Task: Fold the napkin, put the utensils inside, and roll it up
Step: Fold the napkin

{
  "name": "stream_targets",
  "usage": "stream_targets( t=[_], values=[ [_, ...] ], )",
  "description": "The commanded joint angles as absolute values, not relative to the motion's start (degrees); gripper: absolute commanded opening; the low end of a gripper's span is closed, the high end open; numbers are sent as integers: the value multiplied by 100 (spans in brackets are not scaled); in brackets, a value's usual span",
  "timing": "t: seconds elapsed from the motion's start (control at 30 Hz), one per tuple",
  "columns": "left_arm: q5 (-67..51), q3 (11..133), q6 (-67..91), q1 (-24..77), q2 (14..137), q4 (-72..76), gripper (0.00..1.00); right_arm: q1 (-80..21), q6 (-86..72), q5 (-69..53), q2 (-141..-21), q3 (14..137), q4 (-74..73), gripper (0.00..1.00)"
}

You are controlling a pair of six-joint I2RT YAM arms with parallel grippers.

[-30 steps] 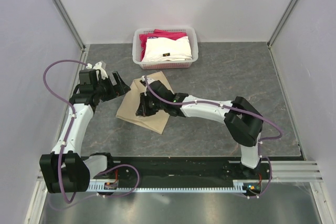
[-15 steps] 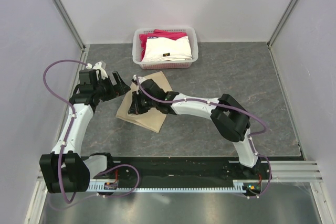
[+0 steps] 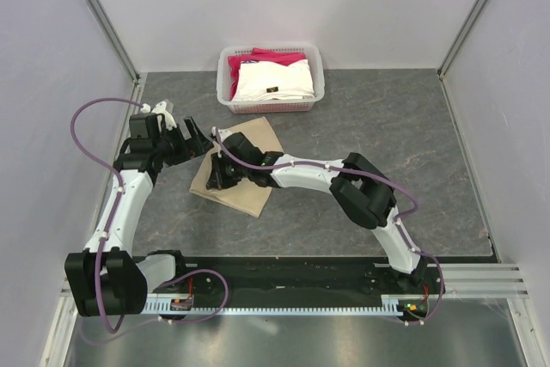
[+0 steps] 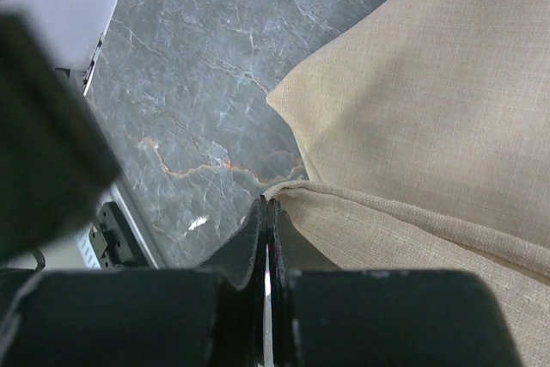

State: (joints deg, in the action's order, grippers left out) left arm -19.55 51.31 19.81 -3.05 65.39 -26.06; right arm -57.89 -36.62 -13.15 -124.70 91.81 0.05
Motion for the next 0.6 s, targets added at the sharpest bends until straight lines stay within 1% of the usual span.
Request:
stream_targets(
  t=[0.0,0.13,0.17,0.2,0.23,0.27,0.33,0.37,0.4,0.47,0.57],
  values=[
    [-1951,5133,1969,-334,6460,-2426,98,-5827,-3551,-1318,-12665,9562,264,0],
    [-1934,5142,1960,-334,6478,-2434,98,-5827,-3559,-1301,-12823,9668,264,0],
    [-1942,5142,1969,-334,6478,-2426,98,-5818,-3560,-1309,-12875,9720,264,2],
    [-1934,5133,1969,-334,6478,-2434,98,-5827,-3551,-1310,-12902,9738,272,11],
    [-1899,5142,1969,-334,6478,-2435,99,-5827,-3542,-1310,-12911,9756,272,18],
    [-1881,5142,1951,-343,6478,-2435,99,-5827,-3542,-1327,-12929,9782,272,28],
    [-1802,5133,1942,-334,6469,-2426,99,-5827,-3472,-1362,-12885,9826,281,37],
    [-1767,5133,1934,-334,6460,-2426,100,-5827,-3428,-1406,-12859,9852,281,48],
    [-1688,5133,1916,-334,6451,-2426,100,-5818,-3367,-1493,-12824,9879,273,53],
    [-1609,5133,1907,-334,6425,-2443,100,-5810,-3252,-1678,-12674,9914,211,61],
    [-1494,5124,1890,-334,6416,-2426,100,-5757,-3129,-1732,-12297,9669,132,65]
  ],
)
